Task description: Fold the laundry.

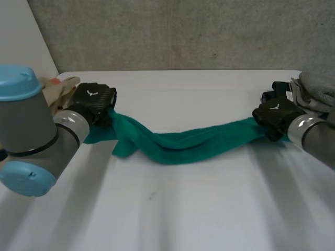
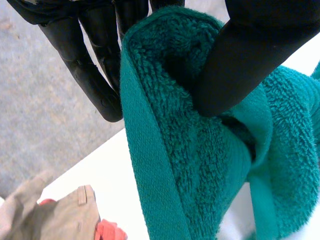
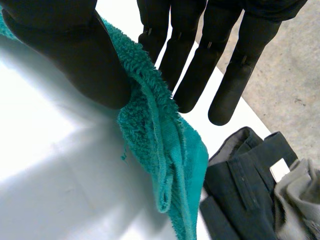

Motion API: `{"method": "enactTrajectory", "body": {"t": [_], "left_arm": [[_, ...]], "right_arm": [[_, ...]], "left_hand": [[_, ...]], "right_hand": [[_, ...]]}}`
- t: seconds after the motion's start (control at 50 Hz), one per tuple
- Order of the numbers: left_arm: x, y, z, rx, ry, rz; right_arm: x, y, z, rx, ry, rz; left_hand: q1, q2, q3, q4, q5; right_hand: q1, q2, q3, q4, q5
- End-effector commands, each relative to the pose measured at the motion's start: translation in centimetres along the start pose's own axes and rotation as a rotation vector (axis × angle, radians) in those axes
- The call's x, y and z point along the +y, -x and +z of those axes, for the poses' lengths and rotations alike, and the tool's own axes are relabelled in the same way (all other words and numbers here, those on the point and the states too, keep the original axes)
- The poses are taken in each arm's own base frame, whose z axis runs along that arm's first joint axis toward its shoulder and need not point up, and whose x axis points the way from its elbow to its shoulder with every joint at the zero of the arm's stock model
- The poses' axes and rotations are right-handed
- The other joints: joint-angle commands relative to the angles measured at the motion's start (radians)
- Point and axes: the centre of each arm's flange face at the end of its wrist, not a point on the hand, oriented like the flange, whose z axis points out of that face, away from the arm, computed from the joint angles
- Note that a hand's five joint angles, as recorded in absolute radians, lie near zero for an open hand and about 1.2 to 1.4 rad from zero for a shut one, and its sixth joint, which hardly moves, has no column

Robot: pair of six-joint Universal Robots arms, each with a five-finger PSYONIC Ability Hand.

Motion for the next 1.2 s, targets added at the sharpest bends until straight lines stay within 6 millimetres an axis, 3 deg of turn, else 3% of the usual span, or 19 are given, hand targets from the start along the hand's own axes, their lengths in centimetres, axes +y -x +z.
{"method": "enactTrajectory", "body": {"t": [0.02,0.12,0.2,0.28,0.34,0.4,0.44,0.46,0.48,0.56,0.66,0.74,0.82,0.86,0.94,1.04,1.1,1.2], "left_arm": [[-3.8,0.0,-3.7,0.035,-0.043,-0.005],[-5.4,0.0,-5.4,0.063,-0.072,-0.028],[-4.0,-0.5,-4.3,0.086,-0.018,-0.042],[-0.9,-0.5,-1.5,0.071,0.091,-0.053],[2.3,-0.9,0.6,0.063,0.233,-0.052],[3.9,-0.9,2.3,0.039,0.302,-0.049],[4.3,-0.5,3.0,0.012,0.323,-0.047],[4.0,0.2,3.4,-0.026,0.316,-0.046],[3.7,0.6,3.5,-0.048,0.312,-0.045],[2.4,2.9,3.5,-0.181,0.278,-0.041],[-0.9,3.9,2.2,-0.233,0.152,-0.032],[-1.9,1.7,-0.3,-0.147,0.090,0.037],[-1.2,-1.5,-2.9,-0.020,0.065,0.164],[-0.3,-3.8,-4.3,0.055,0.064,0.261],[1.7,-6.3,-6.0,0.130,0.104,0.368],[3.6,-7.9,-6.6,0.168,0.158,0.403],[4.9,-8.5,-6.2,0.188,0.178,0.420],[6.5,-9.1,-5.4,0.201,0.188,0.471]], "right_arm": [[-2.9,-3.6,-5.6,0.018,0.044,-0.050],[-5.3,-5.8,-7.1,0.061,-0.028,-0.036],[-6.2,-7.0,-5.9,0.085,-0.056,0.007],[-6.0,-6.5,-2.5,0.063,-0.053,0.036],[-4.8,-4.0,1.8,0.024,-0.016,0.019],[-3.6,-2.0,4.8,0.033,0.006,-0.018],[-3.1,-1.3,6.0,0.050,0.007,-0.027],[-2.9,-0.9,6.6,0.073,0.003,-0.031],[-2.9,-0.8,6.8,0.092,0.004,-0.030],[-3.6,-0.8,5.9,0.152,0.000,0.013],[-5.8,-1.0,2.3,0.151,-0.071,0.082],[-6.1,-0.4,-0.3,0.107,-0.097,0.061],[-5.0,0.5,-2.3,0.051,-0.072,0.008],[-4.0,1.0,-3.1,0.031,-0.047,-0.018],[-2.1,1.5,-3.9,-0.002,0.003,-0.039],[-0.1,2.4,-4.0,-0.038,0.034,-0.020],[1.0,3.1,-4.0,-0.061,0.043,-0.009],[2.1,3.8,-3.8,-0.075,0.047,0.001]], "left_hand": [[0.244,0.207,0.215,0.198,0.236],[0.244,0.207,0.215,0.198,0.236],[0.244,0.207,0.215,0.198,0.236],[0.244,0.207,0.215,0.198,0.236],[0.244,0.207,0.215,0.198,0.236],[0.189,0.152,0.160,0.143,0.181],[-0.132,-0.170,-0.162,-0.179,-0.141],[-0.393,-0.430,-0.422,-0.439,-0.401],[-0.494,-0.532,-0.524,-0.541,-0.503],[-0.977,-1.015,-1.007,-1.024,-0.986],[-0.977,-1.015,-1.007,-1.024,-0.986],[-0.977,-1.015,-1.007,-1.024,-0.986],[-0.754,-0.792,-0.784,-0.800,-0.762],[-0.581,-0.619,-0.611,-0.628,-0.590],[-0.369,-0.407,-0.399,-0.416,-0.378],[-0.448,-0.486,-0.477,-0.494,-0.456],[-0.671,-0.709,-0.700,-0.717,-0.679],[-0.718,-0.756,-0.748,-0.765,-0.727]], "right_hand": [[0.267,0.219,0.209,0.202,0.238],[0.267,0.219,0.209,0.202,0.238],[0.267,0.219,0.209,0.202,0.238],[0.267,0.219,0.209,0.202,0.238],[0.267,0.219,0.209,0.202,0.238],[0.267,0.219,0.209,0.202,0.238],[-0.092,-0.141,-0.150,-0.157,-0.122],[-0.460,-0.509,-0.518,-0.525,-0.490],[-0.615,-0.664,-0.673,-0.680,-0.645],[-0.869,-0.918,-0.927,-0.934,-0.899],[-0.954,-1.003,-1.013,-1.020,-0.984],[-0.954,-1.003,-1.013,-1.020,-0.984],[-0.954,-1.003,-1.013,-1.020,-0.984],[-0.954,-1.003,-1.013,-1.020,-0.984],[-0.954,-1.003,-1.013,-1.020,-0.984],[-0.954,-1.003,-1.013,-1.020,-0.984],[-0.954,-1.003,-1.013,-1.020,-0.984],[-0.954,-1.003,-1.013,-1.020,-0.984]]}}
